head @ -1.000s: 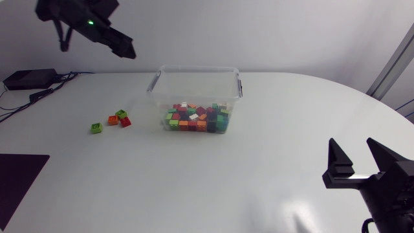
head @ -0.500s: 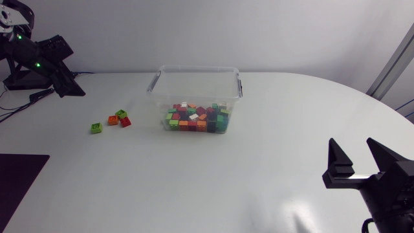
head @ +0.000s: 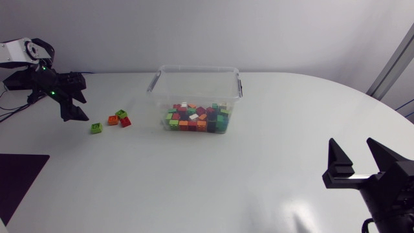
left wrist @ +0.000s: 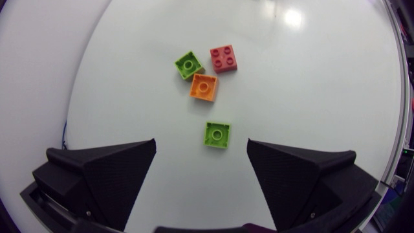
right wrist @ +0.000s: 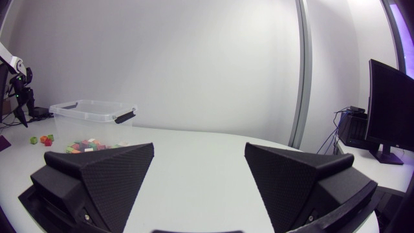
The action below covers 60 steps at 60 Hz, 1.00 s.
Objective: Place the duplo bricks in the container
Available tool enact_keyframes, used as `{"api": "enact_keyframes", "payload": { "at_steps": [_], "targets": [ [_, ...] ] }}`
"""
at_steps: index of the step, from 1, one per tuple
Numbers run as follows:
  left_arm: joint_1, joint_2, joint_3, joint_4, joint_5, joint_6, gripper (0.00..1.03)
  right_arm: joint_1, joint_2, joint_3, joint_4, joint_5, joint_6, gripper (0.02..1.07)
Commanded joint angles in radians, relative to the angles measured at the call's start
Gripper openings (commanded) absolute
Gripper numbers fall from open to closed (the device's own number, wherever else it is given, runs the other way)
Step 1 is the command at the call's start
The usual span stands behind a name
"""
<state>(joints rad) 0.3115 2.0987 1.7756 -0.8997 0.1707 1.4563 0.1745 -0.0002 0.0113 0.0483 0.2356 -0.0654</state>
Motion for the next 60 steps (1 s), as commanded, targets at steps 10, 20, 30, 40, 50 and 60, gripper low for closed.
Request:
{"api": "enact_keyframes", "payload": {
  "at_steps": [10,20,30,40,50,60],
  "targets": [
    [-0.014,0.095,0.073,-0.051,-0.057,0.098,0.98,-0.003,-0.004,-0.016,-0.008,-0.001,-0.020,1.03],
    [-0.041,0.149,0.088,-0.059,-0.088,0.107,0.98,-0.003,-0.004,-0.016,-0.008,-0.001,-0.020,1.03],
    [-0.049,0.195,0.113,-0.059,-0.100,0.101,0.98,-0.003,-0.004,-0.016,-0.008,-0.001,-0.020,1.03],
    [-0.043,0.230,0.139,-0.059,-0.102,0.107,0.98,-0.003,-0.004,-0.016,-0.008,-0.001,-0.020,1.03],
    [-0.038,0.271,0.179,-0.070,-0.106,0.104,0.96,-0.003,-0.004,-0.016,-0.008,-0.001,-0.020,1.03],
    [-0.038,0.334,0.245,-0.134,-0.135,0.095,0.86,-0.003,-0.004,-0.016,-0.008,-0.001,-0.020,1.03]
  ]
}}
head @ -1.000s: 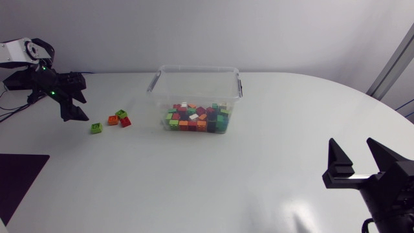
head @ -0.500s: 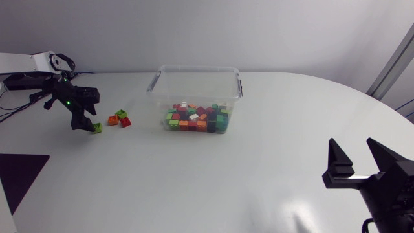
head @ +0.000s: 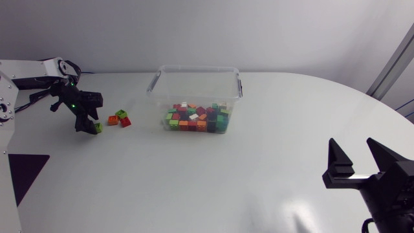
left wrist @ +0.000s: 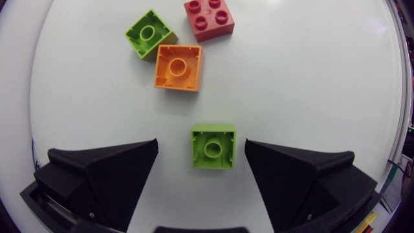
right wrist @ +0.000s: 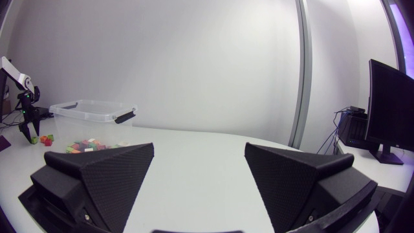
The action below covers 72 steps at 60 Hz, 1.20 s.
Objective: Place the duplo bricks in the container
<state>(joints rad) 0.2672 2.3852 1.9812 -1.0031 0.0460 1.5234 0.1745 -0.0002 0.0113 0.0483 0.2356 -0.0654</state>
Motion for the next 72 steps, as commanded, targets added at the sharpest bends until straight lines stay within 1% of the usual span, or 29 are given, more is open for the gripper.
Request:
{"api": "enact_keyframes", "payload": {
  "at_steps": [1,3,6,7,8,14,19,24,28,34,36,39,41,44,46,49,50,52,54,55,57,63,64,66,67,68,72],
  "targets": [
    [0.006,0.057,0.047,-0.038,-0.015,0.024,0.82,-0.003,-0.004,-0.016,-0.008,-0.001,-0.020,1.03],
    [0.006,0.062,0.053,-0.046,-0.015,0.023,0.76,-0.003,-0.004,-0.016,-0.008,-0.001,-0.020,1.03],
    [0.003,0.065,0.057,-0.054,-0.015,0.015,0.44,-0.003,-0.004,-0.016,-0.008,-0.001,-0.020,1.03],
    [0.003,0.065,0.059,-0.054,-0.015,0.009,0.28,-0.003,-0.004,-0.016,-0.008,-0.001,-0.020,1.03],
    [0.003,0.065,0.062,-0.054,-0.015,0.006,0.21,-0.003,-0.004,-0.016,-0.008,-0.001,-0.020,1.03],
    [0.006,0.066,0.079,-0.075,-0.015,-0.017,0.21,-0.003,-0.004,-0.016,-0.008,-0.001,-0.020,1.03],
    [0.009,0.042,0.103,-0.132,-0.011,-0.023,0.20,-0.003,-0.004,-0.016,-0.008,-0.001,-0.020,1.03],
    [0.017,0.005,0.111,-0.161,0.011,-0.023,0.20,-0.003,-0.004,-0.016,-0.008,-0.001,-0.020,1.03],
    [0.023,-0.043,0.119,-0.213,0.034,-0.022,0.20,-0.003,-0.004,-0.016,-0.008,-0.001,-0.020,1.03],
    [0.023,-0.147,0.113,-0.299,0.109,-0.019,0.20,-0.003,-0.004,-0.016,-0.008,-0.001,-0.020,1.03],
    [0.017,-0.192,0.100,-0.322,0.147,-0.025,0.20,-0.003,-0.004,-0.016,-0.008,-0.001,-0.020,1.03],
    [0.007,-0.235,0.085,-0.344,0.180,-0.032,0.20,-0.003,-0.004,-0.016,-0.008,-0.001,-0.020,1.03],
    [-0.016,-0.297,0.056,-0.354,0.233,-0.063,0.20,-0.003,-0.004,-0.016,-0.008,-0.001,-0.020,1.03],
    [-0.042,-0.359,0.011,-0.356,0.275,-0.086,0.20,-0.004,-0.004,-0.016,-0.008,-0.001,-0.020,1.03],
    [-0.072,-0.416,-0.022,-0.350,0.331,-0.129,0.20,-0.003,-0.004,-0.016,-0.008,-0.001,-0.020,1.03],
    [-0.108,-0.448,-0.032,-0.348,0.370,-0.184,0.20,-0.003,-0.004,-0.016,-0.008,-0.001,-0.020,1.03],
    [-0.121,-0.457,-0.035,-0.345,0.384,-0.209,0.20,-0.003,-0.004,-0.016,-0.008,-0.001,-0.020,1.03],
    [-0.149,-0.474,-0.039,-0.307,0.416,-0.295,0.20,-0.003,-0.004,-0.016,-0.008,-0.001,-0.020,1.03],
    [-0.166,-0.478,-0.041,-0.301,0.423,-0.322,0.20,-0.003,-0.004,-0.016,-0.008,-0.001,-0.020,1.03],
    [-0.201,-0.492,-0.058,-0.278,0.428,-0.370,0.20,-0.003,-0.004,-0.016,-0.008,-0.001,-0.020,1.03],
    [-0.237,-0.515,-0.091,-0.209,0.430,-0.450,0.20,-0.003,-0.004,-0.016,-0.008,-0.001,-0.020,1.03],
    [-0.306,-0.544,-0.136,-0.118,0.430,-0.557,0.21,-0.003,-0.004,-0.016,-0.008,-0.001,-0.020,1.03],
    [-0.329,-0.546,-0.139,-0.097,0.430,-0.597,0.20,-0.003,-0.004,-0.016,-0.008,-0.001,-0.020,1.03],
    [-0.338,-0.547,-0.143,-0.083,0.430,-0.614,0.21,-0.003,-0.004,-0.016,-0.008,-0.001,-0.020,1.03],
    [-0.358,-0.554,-0.157,-0.034,0.426,-0.664,0.20,-0.003,-0.004,-0.016,-0.008,-0.001,-0.020,1.03],
    [-0.367,-0.555,-0.162,-0.008,0.423,-0.694,0.21,-0.003,-0.004,-0.016,-0.008,-0.001,-0.020,1.03],
    [-0.399,-0.557,-0.159,0.047,0.414,-0.779,0.21,-0.003,-0.004,-0.016,-0.008,-0.001,-0.020,1.03]
  ]
}}
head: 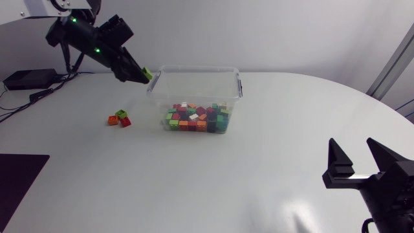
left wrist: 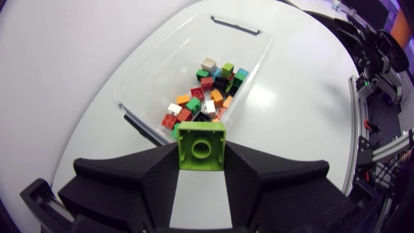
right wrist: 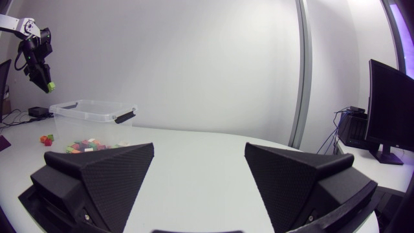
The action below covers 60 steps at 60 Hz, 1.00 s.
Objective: Place the duplo bricks in the container
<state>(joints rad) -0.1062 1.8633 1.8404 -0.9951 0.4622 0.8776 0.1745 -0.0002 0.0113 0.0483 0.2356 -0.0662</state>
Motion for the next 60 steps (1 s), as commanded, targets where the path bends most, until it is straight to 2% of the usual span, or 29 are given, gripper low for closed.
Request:
{"api": "enact_keyframes", "payload": {
  "at_steps": [1,7,10,18,30,37,41,42,45,46,48,57,60],
  "targets": [
    [-0.030,-0.036,-0.018,0.047,-0.005,-0.143,0.21,-0.003,-0.004,-0.016,-0.008,-0.001,-0.020,1.03],
    [-0.078,-0.026,-0.013,0.193,-0.060,-0.293,0.21,-0.003,-0.004,-0.016,-0.008,-0.001,-0.020,1.03],
    [-0.101,-0.012,-0.004,0.230,-0.091,-0.330,0.21,-0.003,-0.004,-0.016,-0.008,-0.001,-0.020,1.03],
    [-0.155,0.034,0.033,0.319,-0.109,-0.443,0.21,-0.003,-0.004,-0.016,-0.008,-0.001,-0.020,1.03],
    [-0.217,0.116,0.092,0.378,-0.186,-0.551,0.21,-0.003,-0.004,-0.016,-0.008,-0.001,-0.020,1.03],
    [-0.267,0.160,0.089,0.447,-0.324,-0.600,0.23,-0.003,-0.004,-0.016,-0.008,-0.001,-0.020,1.03],
    [-0.279,0.175,0.091,0.458,-0.355,-0.601,0.25,-0.003,-0.004,-0.016,-0.008,-0.001,-0.020,1.03],
    [-0.280,0.181,0.092,0.457,-0.361,-0.601,0.27,-0.003,-0.004,-0.016,-0.008,-0.001,-0.020,1.03],
    [-0.285,0.186,0.091,0.457,-0.395,-0.601,0.53,-0.003,-0.004,-0.016,-0.008,-0.001,-0.020,1.03],
    [-0.285,0.186,0.089,0.457,-0.405,-0.600,0.75,-0.003,-0.004,-0.016,-0.008,-0.001,-0.020,1.03],
    [-0.280,0.181,0.085,0.457,-0.410,-0.598,0.99,-0.003,-0.004,-0.016,-0.008,-0.001,-0.020,1.03],
    [-0.244,0.132,0.071,0.452,-0.410,-0.591,0.99,-0.003,-0.004,-0.016,-0.008,-0.001,-0.020,1.03],
    [-0.211,0.085,0.051,0.447,-0.410,-0.575,0.99,-0.003,-0.004,-0.016,-0.008,-0.001,-0.020,1.03]
  ]
}}
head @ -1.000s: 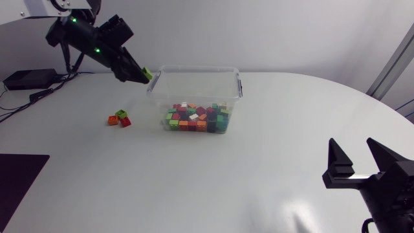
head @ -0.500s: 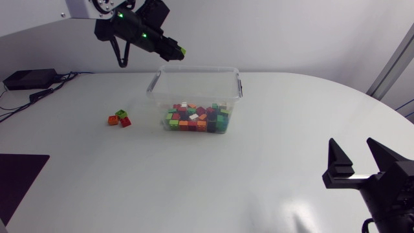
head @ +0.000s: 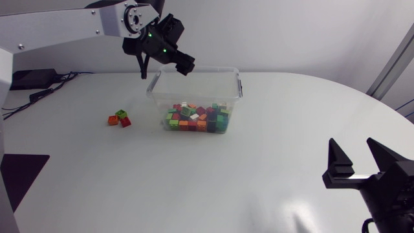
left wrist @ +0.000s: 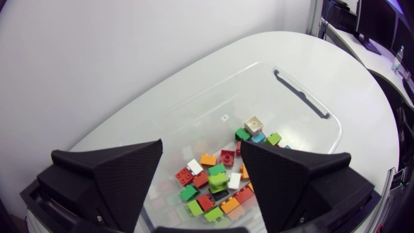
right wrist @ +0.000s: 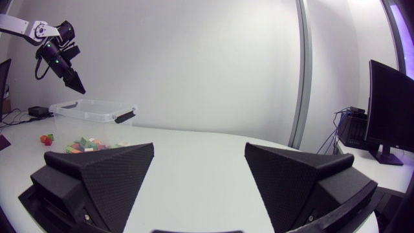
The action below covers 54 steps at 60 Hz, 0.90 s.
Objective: Place the duplo bricks in the container
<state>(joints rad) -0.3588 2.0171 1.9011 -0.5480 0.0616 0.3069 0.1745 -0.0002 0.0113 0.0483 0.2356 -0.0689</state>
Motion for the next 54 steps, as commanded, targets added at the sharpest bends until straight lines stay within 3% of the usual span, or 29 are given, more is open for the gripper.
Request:
{"api": "enact_keyframes", "payload": {
  "at_steps": [1,14,26,38,54],
  "targets": [
    [0.052,-0.087,-0.019,0.000,-0.006,0.008,0.99,-0.003,-0.004,-0.016,-0.008,-0.001,-0.017,1.03],
    [0.281,-0.245,-0.123,-0.036,0.098,0.199,0.99,-0.003,-0.004,-0.016,-0.008,-0.001,-0.017,1.03],
    [0.460,-0.253,-0.240,0.008,0.116,0.327,0.99,-0.003,-0.004,-0.016,-0.008,-0.001,-0.017,1.03],
    [0.509,-0.250,-0.379,0.085,0.118,0.452,0.99,-0.003,-0.004,-0.016,-0.008,-0.001,-0.017,1.03],
    [0.563,-0.100,-0.372,0.066,0.122,0.782,0.98,-0.003,-0.004,-0.016,-0.008,-0.001,-0.017,1.03]
  ]
}}
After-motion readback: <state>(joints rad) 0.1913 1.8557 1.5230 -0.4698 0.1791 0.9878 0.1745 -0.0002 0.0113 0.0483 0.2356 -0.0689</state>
